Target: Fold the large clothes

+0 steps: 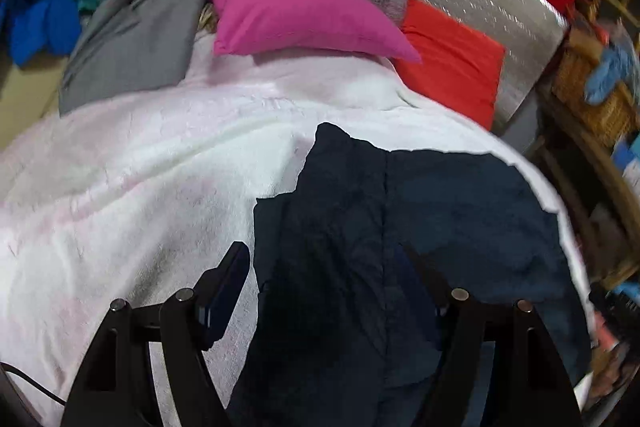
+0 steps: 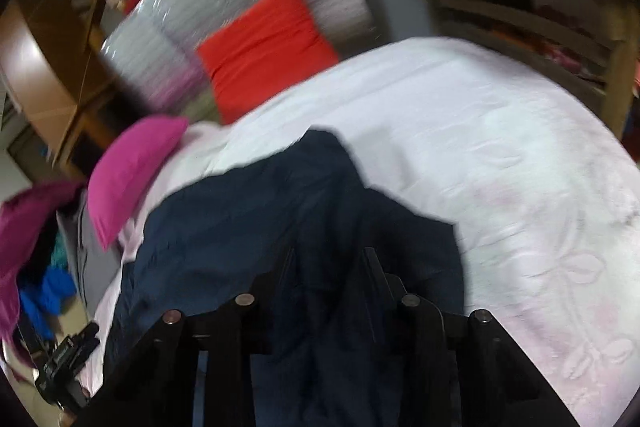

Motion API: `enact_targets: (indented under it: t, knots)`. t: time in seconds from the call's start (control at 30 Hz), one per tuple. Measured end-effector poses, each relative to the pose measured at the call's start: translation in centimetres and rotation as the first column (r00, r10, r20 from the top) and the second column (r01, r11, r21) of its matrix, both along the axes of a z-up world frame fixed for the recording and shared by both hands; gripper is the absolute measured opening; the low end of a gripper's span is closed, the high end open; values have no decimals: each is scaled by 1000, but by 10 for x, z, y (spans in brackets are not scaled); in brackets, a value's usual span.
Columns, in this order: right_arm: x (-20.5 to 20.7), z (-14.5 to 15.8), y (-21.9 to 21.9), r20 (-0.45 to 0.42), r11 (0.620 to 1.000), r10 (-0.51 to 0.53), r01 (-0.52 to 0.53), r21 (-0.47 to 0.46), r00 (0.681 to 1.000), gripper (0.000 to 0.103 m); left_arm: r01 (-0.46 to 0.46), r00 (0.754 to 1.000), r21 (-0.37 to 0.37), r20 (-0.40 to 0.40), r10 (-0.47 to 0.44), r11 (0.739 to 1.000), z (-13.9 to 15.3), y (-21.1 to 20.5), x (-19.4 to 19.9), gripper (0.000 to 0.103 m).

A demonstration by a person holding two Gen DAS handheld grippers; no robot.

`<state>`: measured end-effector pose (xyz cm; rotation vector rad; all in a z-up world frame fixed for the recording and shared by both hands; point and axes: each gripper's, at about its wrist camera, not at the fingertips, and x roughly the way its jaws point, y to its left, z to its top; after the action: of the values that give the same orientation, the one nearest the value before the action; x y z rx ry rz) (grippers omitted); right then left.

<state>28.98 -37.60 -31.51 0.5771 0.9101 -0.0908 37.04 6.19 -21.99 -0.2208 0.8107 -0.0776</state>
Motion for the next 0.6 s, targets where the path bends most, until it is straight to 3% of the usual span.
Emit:
enact_targets:
  t: [0.1, 0.2, 0.33, 0.47, 0.6]
  knots:
    - [11, -22, 4, -109, 1000, 2, -4, -13, 994, 36, 8, 1000, 94, 20, -10, 996, 0, -8, -3, 75]
    - [22, -45, 0, -200, 1000, -9, 13, 19, 980, 34, 16, 1000, 133, 22, -19, 991, -5, -12, -2, 75]
    - [32, -23, 10, -158, 999, -31, 27, -28, 987, 37, -2, 999, 171, 45, -5, 985, -3, -10, -2, 75]
    - [53, -8, 43, -97, 999, 38, -39, -10, 995, 61, -27, 997, 186, 70, 14, 982, 2, -7, -3, 75]
    - [83, -4, 86, -71, 991, 131, -131, 7, 989, 61, -47, 995, 223, 101, 25, 974, 8, -3, -6, 75]
